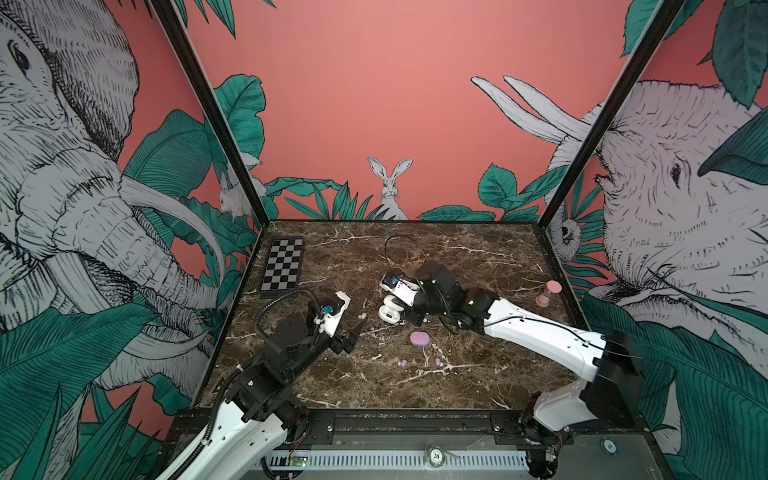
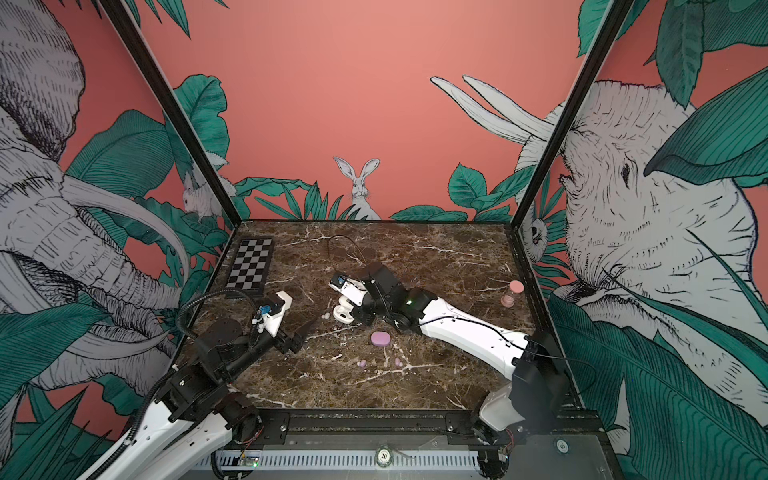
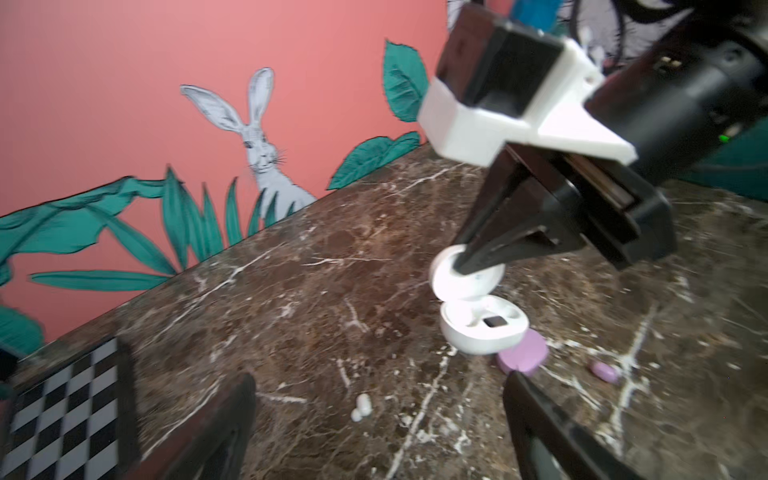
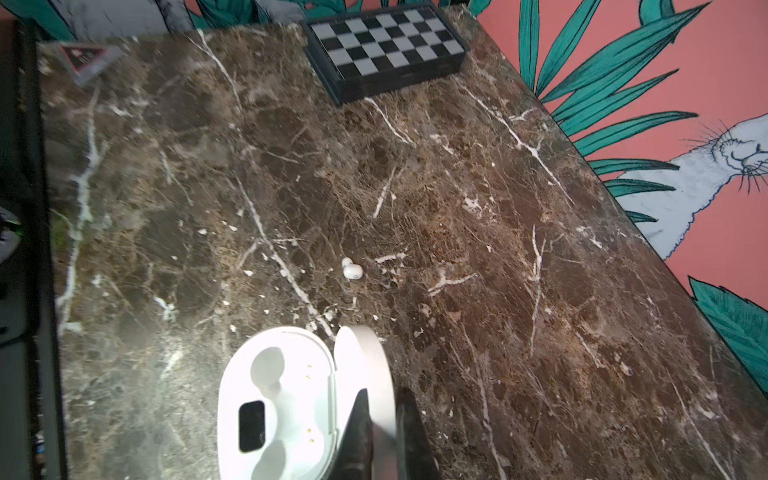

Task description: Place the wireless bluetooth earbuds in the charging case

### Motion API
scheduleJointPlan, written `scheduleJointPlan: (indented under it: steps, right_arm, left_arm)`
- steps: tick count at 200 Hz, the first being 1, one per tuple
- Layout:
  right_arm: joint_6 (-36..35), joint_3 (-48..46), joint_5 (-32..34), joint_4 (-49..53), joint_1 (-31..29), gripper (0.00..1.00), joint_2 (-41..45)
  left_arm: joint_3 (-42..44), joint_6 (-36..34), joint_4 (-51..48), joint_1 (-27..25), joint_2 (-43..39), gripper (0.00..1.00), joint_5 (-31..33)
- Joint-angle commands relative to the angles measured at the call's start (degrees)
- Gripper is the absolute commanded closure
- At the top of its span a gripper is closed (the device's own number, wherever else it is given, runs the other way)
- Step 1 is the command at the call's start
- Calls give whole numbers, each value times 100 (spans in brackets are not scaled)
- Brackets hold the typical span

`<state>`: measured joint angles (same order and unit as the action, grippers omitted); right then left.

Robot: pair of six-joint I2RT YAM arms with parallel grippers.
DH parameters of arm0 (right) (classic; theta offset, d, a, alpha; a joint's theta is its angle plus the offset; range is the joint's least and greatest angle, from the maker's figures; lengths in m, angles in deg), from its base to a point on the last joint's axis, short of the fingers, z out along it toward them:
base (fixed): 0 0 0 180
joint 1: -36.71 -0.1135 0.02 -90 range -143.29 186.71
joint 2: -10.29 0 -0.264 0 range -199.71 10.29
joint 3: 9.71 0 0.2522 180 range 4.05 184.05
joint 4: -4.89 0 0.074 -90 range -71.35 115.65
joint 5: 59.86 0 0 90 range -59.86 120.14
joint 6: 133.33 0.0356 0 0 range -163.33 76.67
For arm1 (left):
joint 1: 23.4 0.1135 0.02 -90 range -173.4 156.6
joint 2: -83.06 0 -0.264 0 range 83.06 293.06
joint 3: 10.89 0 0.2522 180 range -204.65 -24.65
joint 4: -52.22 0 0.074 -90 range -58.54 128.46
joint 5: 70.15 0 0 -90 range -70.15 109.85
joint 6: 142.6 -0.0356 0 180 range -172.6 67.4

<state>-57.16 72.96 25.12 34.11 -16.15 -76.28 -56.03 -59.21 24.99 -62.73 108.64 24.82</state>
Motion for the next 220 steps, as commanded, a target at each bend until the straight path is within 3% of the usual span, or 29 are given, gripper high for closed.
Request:
scheduleJointPlan:
  steps: [1,55,90,220]
  right_arm:
    - [-477,269,511,-84,-25,100,-373]
    - [-1070,792,1126,-251,-22,100,-1561]
    - [-1357,1024,1187,-350,98,98,-2129]
    - [-1898,1433,899,-702,324,98,-2943]
  left_arm:
    - [90,12,241,22,-13,6,1167]
    - [324,-122,526,27,-78,2,1543]
    - [387,-170,642,25,-91,1,1686]
    - [563,-411,835,22,-244,2,1993]
